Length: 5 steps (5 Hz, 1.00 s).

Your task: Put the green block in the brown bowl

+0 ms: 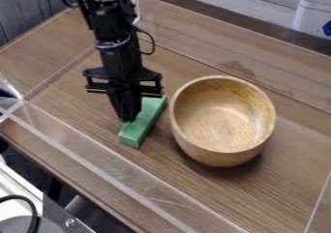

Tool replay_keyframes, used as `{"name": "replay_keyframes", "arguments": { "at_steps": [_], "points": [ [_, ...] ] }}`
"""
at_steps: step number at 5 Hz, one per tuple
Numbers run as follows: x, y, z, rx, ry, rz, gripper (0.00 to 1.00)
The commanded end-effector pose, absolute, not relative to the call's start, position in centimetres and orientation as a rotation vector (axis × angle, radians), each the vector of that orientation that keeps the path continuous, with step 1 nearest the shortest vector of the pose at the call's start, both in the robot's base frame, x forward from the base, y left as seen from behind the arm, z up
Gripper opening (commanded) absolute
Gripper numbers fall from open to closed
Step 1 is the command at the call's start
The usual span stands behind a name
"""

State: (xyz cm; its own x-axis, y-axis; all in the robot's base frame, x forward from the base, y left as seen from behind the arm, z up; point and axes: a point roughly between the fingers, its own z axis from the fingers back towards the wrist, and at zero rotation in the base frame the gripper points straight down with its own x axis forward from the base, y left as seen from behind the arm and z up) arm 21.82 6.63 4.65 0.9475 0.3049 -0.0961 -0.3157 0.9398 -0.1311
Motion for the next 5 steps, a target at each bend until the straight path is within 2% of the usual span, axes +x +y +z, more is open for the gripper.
{"name": "replay_keyframes", "arguments": {
  "at_steps": [1, 2, 3, 4, 5],
  "points": [
    [22.9, 6.8, 5.3, -0.101, 0.029, 0.319, 0.0],
    [22.9, 6.7, 4.8, -0.073, 0.034, 0.323, 0.0],
    [23.1, 6.6, 4.4, -0.072, 0.0, 0.319, 1.0],
    [23.2, 6.5, 3.9, -0.069, -0.032, 0.316, 1.0],
    [23.5, 6.1, 3.9, -0.037, -0.069, 0.34, 1.0]
  ]
}}
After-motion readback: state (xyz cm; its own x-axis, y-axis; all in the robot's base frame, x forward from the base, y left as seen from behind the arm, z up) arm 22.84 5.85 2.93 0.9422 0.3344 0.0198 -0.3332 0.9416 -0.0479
